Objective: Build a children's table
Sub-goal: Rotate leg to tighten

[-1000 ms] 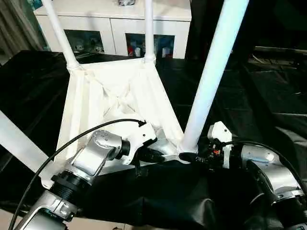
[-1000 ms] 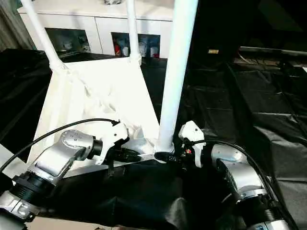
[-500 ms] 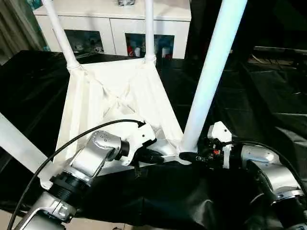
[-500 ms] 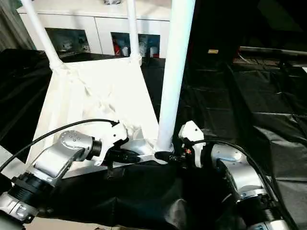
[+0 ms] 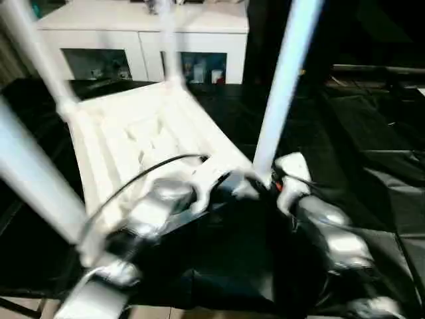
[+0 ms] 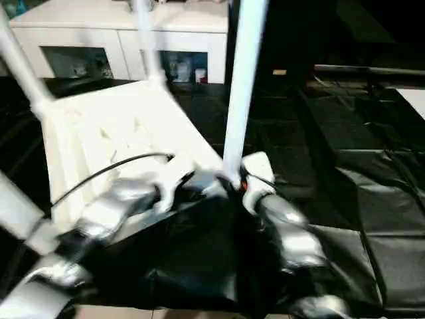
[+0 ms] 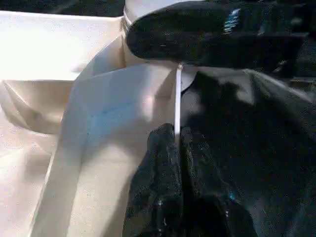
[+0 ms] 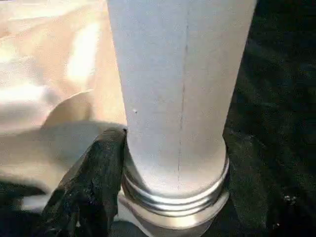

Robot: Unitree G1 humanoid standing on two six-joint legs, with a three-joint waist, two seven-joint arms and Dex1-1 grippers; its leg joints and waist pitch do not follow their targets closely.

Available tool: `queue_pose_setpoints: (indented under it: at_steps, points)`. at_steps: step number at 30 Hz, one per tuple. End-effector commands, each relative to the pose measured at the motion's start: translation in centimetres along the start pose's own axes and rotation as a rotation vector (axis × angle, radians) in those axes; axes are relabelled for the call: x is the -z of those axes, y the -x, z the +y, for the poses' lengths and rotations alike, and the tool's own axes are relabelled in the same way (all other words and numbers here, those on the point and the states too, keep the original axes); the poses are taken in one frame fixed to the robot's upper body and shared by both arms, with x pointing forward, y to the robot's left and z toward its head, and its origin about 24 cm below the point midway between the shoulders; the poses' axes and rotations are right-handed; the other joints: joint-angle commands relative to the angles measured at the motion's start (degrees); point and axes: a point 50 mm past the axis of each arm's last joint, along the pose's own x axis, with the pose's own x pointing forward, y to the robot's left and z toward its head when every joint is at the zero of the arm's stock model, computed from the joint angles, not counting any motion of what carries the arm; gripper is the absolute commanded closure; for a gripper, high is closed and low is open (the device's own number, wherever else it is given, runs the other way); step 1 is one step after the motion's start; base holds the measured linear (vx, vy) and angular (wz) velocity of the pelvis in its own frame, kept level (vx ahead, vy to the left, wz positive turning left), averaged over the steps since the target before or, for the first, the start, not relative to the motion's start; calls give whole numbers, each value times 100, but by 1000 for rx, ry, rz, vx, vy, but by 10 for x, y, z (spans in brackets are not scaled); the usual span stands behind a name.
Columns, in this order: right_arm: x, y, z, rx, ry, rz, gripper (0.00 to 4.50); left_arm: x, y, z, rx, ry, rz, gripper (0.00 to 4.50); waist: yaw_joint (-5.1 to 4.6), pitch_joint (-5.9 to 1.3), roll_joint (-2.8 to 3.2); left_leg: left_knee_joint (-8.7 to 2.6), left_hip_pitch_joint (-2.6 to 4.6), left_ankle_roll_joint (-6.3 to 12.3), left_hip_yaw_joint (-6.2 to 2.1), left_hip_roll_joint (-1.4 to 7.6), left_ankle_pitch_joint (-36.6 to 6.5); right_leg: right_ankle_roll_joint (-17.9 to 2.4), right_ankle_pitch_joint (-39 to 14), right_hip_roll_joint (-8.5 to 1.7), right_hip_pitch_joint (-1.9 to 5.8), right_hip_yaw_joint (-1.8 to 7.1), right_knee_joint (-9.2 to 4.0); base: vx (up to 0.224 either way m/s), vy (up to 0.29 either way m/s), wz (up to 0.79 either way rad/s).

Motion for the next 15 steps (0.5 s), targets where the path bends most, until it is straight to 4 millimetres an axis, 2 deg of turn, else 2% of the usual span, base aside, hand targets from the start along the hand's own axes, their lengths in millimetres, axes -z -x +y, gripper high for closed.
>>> queue_pose_setpoints:
  at_steps: [1,2,5,6,7,8,10,11,12,13,14,15]
  points:
    - [22,-2,10,20,38,107,187,12,-8,-1,-58,27,32,450,3,-231,-89,-445,42,-11,-105,99,-2072,-664,-2871,-185,127,104,-558,0,0,0]
    - [19,-4,20,-7,15,81,187,11,-10,0,-71,15,39,450,5,-236,-85,-440,61,8,-103,103,-2113,-681,-2805,-185,111,108,-559,0,0,0]
    - [10,-5,29,-75,-16,8,187,10,-12,-1,-60,-11,40,450,24,-234,-85,-449,26,79,-99,105,-2085,-696,-2712,-194,134,114,-550,0,0,0]
    - [4,-3,28,-97,-38,-42,152,9,-11,-2,-41,-22,39,450,33,-237,-73,-453,19,104,-100,114,-2059,-701,-2682,-201,138,118,-546,0,0,0]
    - [-2,-1,25,-115,-58,-87,117,9,-9,-3,-17,-27,36,450,36,-243,-76,-450,29,129,-92,116,-2067,-702,-2665,-201,135,120,-553,0,0,0]
    - [-4,0,23,-123,-65,-105,117,10,-8,-4,-5,-27,34,450,62,-251,-74,-440,37,162,-83,122,-2019,-725,-2596,-205,127,130,-550,0,0,0]
    - [-11,4,11,-125,-63,-142,107,11,-6,-4,28,-50,35,450,63,-258,-84,-461,-32,222,-94,131,-1793,-824,-2289,-206,190,124,-495,0,0,0]
    - [-11,4,11,-125,-63,-142,95,11,-6,-4,28,-50,35,450,69,-259,-77,-461,-22,224,-93,140,-1784,-846,-2250,-205,183,122,-493,0,0,0]
    - [-15,8,4,-172,-51,-153,83,13,-4,-4,57,-53,49,450,64,-259,-99,-452,-23,234,-82,142,-1728,-900,-2122,-200,192,125,-481,0,0,0]
    - [-18,13,0,-230,-35,-152,75,15,-1,-5,82,-52,56,450,87,-265,-90,-447,-23,275,-85,147,-1631,-941,-1934,-195,227,126,-452,0,0,0]
    - [-19,17,-3,-286,-14,-144,64,15,1,-5,104,-54,57,450,81,-260,-90,-447,-32,311,-80,158,-1603,-988,-1851,-201,221,135,-446,0,0,0]
    - [-20,23,-7,-360,24,-126,64,16,4,-6,134,-55,59,450,87,-260,-93,-443,-42,360,-79,160,-1598,-1032,-1765,-192,251,124,-430,0,0,0]
